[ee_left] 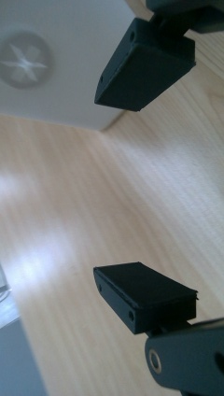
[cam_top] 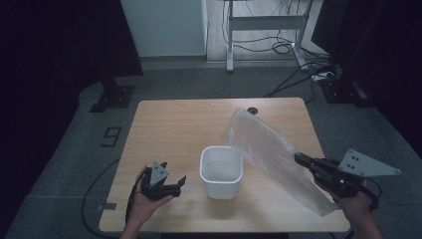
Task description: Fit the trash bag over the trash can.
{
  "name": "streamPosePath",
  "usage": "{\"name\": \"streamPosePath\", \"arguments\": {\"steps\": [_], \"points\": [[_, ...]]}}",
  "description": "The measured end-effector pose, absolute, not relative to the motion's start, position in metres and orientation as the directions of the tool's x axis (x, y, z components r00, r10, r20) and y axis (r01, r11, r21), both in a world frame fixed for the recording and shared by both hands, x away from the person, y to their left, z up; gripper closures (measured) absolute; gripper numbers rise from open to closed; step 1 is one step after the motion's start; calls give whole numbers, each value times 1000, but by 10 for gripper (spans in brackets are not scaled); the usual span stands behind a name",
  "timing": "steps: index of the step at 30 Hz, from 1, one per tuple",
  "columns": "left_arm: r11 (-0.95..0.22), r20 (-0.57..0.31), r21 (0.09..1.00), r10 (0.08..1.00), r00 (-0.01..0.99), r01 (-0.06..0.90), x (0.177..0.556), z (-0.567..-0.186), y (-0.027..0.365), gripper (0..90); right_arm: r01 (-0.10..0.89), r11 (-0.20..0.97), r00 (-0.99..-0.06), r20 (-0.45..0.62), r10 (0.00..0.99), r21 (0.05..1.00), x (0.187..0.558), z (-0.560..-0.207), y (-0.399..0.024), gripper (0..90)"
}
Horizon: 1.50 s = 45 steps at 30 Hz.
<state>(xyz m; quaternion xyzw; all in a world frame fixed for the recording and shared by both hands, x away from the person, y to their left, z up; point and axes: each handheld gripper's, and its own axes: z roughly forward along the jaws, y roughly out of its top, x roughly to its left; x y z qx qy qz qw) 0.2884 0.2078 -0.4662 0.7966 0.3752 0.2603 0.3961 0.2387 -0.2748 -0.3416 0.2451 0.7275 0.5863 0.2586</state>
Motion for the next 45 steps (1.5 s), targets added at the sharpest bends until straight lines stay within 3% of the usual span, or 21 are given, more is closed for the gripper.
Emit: {"name": "streamPosePath", "arguments": {"steps": [11,17,31,34,41,45], "points": [[-346,82,890,763,641,298,287,-414,203,203,41,194,-781,-90,618,980,233,-340,-262,891],[-315,35,913,693,720,259,292,-392,190,318,36,208,-799,-98,594,977,231,-341,-253,891],[-331,-3,912,582,813,240,312,-372,160,374,17,224,-828,-112,550,974,228,-340,-239,891],[-326,-23,913,559,829,245,315,-374,158,467,16,226,-833,-112,542,974,228,-341,-237,891],[-370,-35,894,506,862,253,318,-379,149,778,10,235,-842,-118,526,972,231,-343,-230,891],[-396,-39,879,498,866,267,316,-382,147,882,9,238,-840,-121,529,971,232,-342,-229,892]]}}
